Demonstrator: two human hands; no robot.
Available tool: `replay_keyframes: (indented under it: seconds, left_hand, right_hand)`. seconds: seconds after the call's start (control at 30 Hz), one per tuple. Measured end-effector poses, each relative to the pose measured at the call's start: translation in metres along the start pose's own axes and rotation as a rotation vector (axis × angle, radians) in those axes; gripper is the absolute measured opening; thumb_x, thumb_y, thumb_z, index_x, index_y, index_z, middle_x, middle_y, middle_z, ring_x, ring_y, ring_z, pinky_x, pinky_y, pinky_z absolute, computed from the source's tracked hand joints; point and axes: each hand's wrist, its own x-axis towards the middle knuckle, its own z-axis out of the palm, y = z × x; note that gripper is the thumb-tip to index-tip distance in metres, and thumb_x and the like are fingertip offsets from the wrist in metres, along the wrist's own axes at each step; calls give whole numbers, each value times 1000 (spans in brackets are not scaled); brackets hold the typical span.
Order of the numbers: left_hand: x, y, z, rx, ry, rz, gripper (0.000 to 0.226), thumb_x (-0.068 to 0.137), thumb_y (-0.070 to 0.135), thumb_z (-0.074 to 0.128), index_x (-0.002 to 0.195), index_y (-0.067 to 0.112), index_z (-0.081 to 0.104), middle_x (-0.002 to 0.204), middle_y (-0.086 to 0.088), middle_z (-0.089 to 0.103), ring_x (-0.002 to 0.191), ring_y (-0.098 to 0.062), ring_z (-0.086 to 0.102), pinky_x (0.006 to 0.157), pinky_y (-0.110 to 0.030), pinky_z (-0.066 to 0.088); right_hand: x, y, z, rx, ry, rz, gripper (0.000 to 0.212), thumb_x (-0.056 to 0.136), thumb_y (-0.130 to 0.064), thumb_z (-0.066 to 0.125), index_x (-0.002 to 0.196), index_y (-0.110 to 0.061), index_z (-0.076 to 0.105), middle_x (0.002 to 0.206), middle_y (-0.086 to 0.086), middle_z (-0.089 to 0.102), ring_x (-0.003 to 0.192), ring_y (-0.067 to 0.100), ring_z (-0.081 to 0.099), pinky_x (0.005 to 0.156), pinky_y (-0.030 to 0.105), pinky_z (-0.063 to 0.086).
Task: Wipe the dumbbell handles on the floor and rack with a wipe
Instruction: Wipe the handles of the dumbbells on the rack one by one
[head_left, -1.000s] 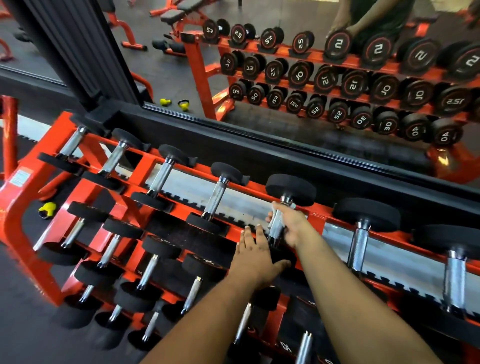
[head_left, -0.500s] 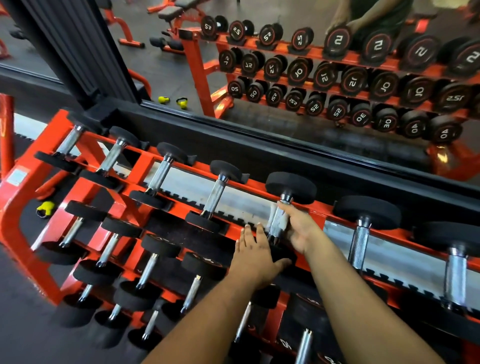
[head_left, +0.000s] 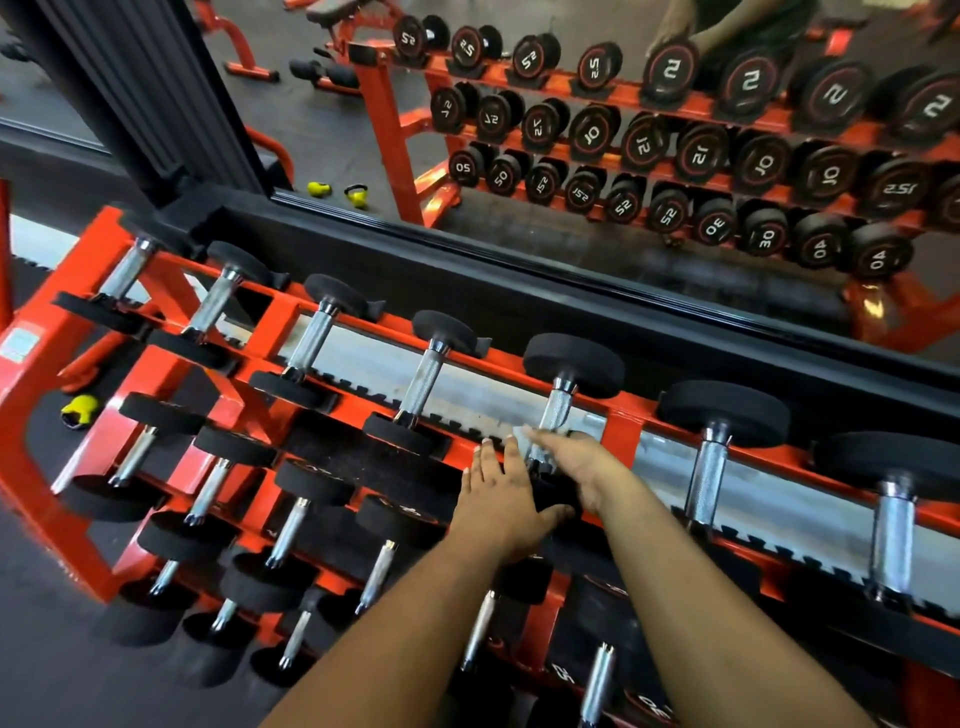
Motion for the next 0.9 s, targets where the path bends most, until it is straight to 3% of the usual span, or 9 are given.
replay_keyframes:
  seconds: [0.1, 0.2, 0.3, 0.43, 0.57, 0.67, 0.73, 0.83, 0.9]
  left_hand:
    - [-1, 0, 0, 1, -5, 1, 115, 90, 69, 57, 159, 18, -19, 167, -19, -18, 155, -32, -14, 125, -46, -3]
    - [0, -2, 1, -3, 13, 4, 116, 88, 71, 57, 160, 17, -17, 167, -20, -16, 156, -33, -12, 125, -45, -2]
    - [0, -2, 2, -5, 17, 9, 118, 87, 73, 57, 160, 17, -17, 167, -20, -16, 156, -33, -12, 125, -45, -2]
    - [-1, 0, 1, -12, 22, 14, 119, 87, 72, 58, 160, 17, -18, 167, -20, -16, 156, -33, -12, 126, -46, -2]
    - [0, -1, 1, -12, 24, 13, 119, 86, 72, 59, 160, 16, -16, 167, -20, -14, 156, -32, -11, 125, -46, -1]
    - [1, -1, 2, -16, 33, 11, 119, 86, 72, 60, 160, 17, -14, 168, -20, -13, 156, -32, -10, 126, -46, -1]
    - [1, -1, 2, -8, 31, 10, 119, 86, 73, 59, 160, 17, -15, 167, -20, -13, 156, -33, -10, 125, -46, -1]
    - [0, -2, 1, 5, 22, 9, 119, 86, 75, 56, 160, 17, -17, 167, -20, -14, 156, -33, -11, 125, -46, -2]
    - [-1, -2, 1, 12, 22, 11, 119, 87, 75, 56, 160, 17, -18, 167, -20, -14, 156, -33, -11, 125, -47, -2]
  right_hand:
    - [-3, 1, -3, -134, 26, -34, 29, 86, -36, 78, 105, -15, 74, 88, 8, 77, 82, 26, 72, 75, 36, 58]
    - [-3, 20, -22, -231, 106, -113, 21, 94, -24, 70, 109, -10, 73, 91, 5, 78, 92, 25, 73, 89, 40, 58]
    - [-6, 26, -34, -79, 199, -161, 19, 96, -15, 65, 113, -8, 71, 95, 4, 77, 96, 25, 71, 87, 38, 56]
    - [-19, -7, -32, -576, 468, -712, 32, 101, -12, 53, 130, -19, 65, 119, 3, 71, 110, 23, 64, 90, 34, 50]
    - [-21, -9, -29, -1745, -15, -949, 67, 94, -2, 48, 157, -21, 32, 163, 1, 31, 153, 20, 22, 125, 43, 13]
    - [-21, -16, -46, -1918, -327, -1016, 65, 96, -9, 48, 157, -27, 31, 165, -7, 24, 155, 12, 9, 126, 51, 1]
    - [-15, -25, -58, -2012, -302, -1065, 68, 96, -8, 46, 158, -28, 27, 166, -7, 20, 155, 12, 7, 125, 53, 0]
    - [-11, -26, -53, -2073, 44, -1037, 73, 98, -12, 45, 161, -24, 11, 169, 0, 6, 156, 19, 0, 125, 52, 0]
    - [-10, -13, -42, -2022, 20, -1039, 69, 99, -14, 46, 161, -24, 16, 169, 2, 10, 156, 21, 1, 124, 48, -5]
